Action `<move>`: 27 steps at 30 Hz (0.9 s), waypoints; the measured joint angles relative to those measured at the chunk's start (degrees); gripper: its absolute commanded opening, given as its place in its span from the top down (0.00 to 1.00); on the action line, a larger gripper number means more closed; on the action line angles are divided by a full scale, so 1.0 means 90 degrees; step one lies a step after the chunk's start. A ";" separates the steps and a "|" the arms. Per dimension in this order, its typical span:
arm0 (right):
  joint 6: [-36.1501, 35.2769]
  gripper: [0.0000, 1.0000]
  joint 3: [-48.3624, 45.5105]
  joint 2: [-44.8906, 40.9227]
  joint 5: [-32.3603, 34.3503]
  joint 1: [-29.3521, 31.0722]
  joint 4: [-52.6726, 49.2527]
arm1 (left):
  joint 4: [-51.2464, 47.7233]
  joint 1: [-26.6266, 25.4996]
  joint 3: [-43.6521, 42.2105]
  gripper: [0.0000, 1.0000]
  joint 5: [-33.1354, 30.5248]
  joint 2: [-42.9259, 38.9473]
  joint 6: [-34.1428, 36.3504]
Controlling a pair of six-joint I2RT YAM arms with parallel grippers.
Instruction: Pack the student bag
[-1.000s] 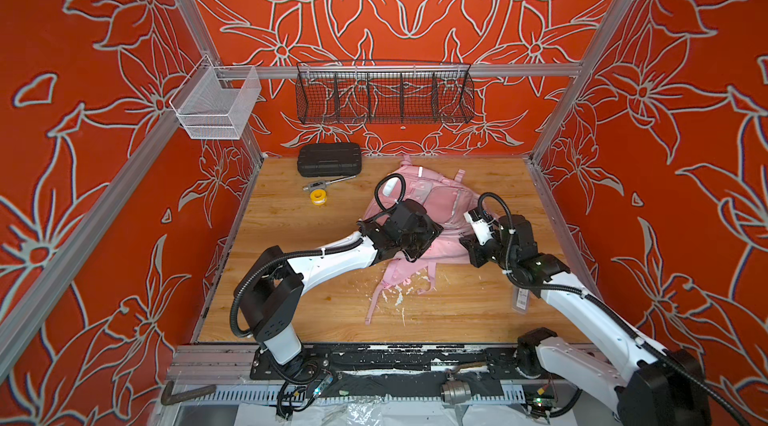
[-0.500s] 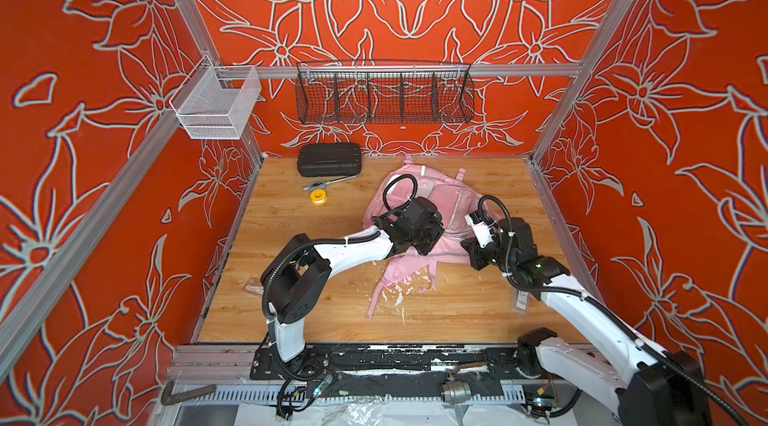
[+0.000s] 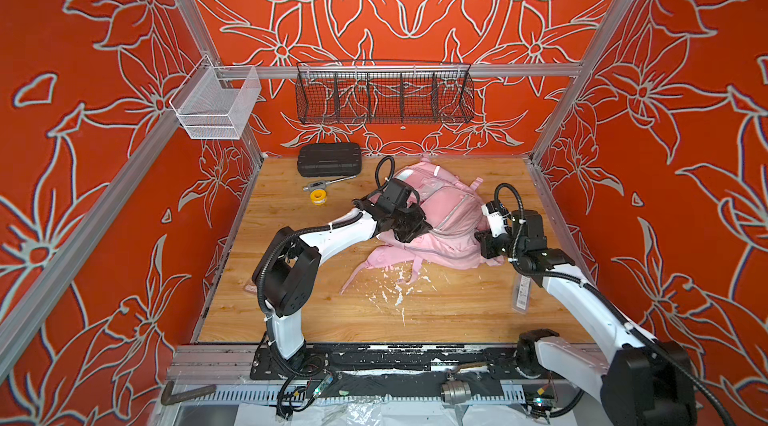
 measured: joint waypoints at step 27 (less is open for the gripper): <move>0.0369 1.00 -0.0136 -0.0454 -0.0469 0.1316 -0.0044 | -0.2708 0.1489 0.1634 0.39 -0.0138 0.0678 0.2025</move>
